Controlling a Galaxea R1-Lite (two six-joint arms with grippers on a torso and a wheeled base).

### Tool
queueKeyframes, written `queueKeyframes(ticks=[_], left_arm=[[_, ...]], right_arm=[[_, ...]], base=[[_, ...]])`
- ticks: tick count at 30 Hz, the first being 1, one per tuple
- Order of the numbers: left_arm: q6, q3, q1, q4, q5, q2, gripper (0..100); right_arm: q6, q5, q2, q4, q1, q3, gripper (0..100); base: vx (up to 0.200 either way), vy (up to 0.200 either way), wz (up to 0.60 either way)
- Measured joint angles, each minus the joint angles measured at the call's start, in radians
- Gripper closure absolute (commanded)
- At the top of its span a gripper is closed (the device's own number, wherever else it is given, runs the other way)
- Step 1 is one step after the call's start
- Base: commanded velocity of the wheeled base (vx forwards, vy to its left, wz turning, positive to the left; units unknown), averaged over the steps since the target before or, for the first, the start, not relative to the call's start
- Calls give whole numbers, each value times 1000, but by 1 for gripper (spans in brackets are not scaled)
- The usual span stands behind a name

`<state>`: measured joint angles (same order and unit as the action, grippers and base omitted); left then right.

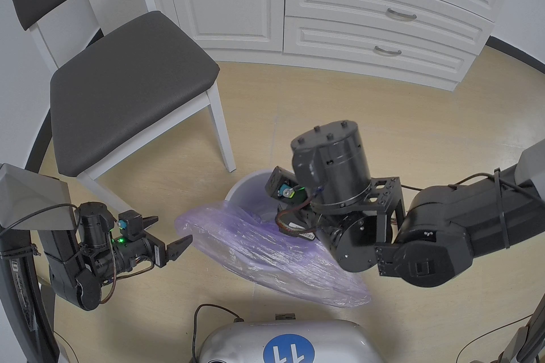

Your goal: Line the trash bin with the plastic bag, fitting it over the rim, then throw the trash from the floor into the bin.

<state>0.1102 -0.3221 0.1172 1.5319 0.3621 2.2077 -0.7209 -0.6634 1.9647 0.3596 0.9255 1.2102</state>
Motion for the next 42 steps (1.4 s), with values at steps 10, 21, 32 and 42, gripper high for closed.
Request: queueKeyframes(ticks=[10,21,32,42], left_arm=[[132,68,-89,1,140,7,0],[134,75,-95,0,141,3,0],[128,74,-96,0,140,-1,0],[127,69,-96,0,138,-3,0]], right_arm=[[30,-1,61,-30,69,-23,0],[68,0,153,-30,91,-36,0],[68,0,246,-28,92,16,0],[67,0,330,-30,71,100,0]], base=[[0,0,0],[0,0,0],[0,0,0],[0,0,0]])
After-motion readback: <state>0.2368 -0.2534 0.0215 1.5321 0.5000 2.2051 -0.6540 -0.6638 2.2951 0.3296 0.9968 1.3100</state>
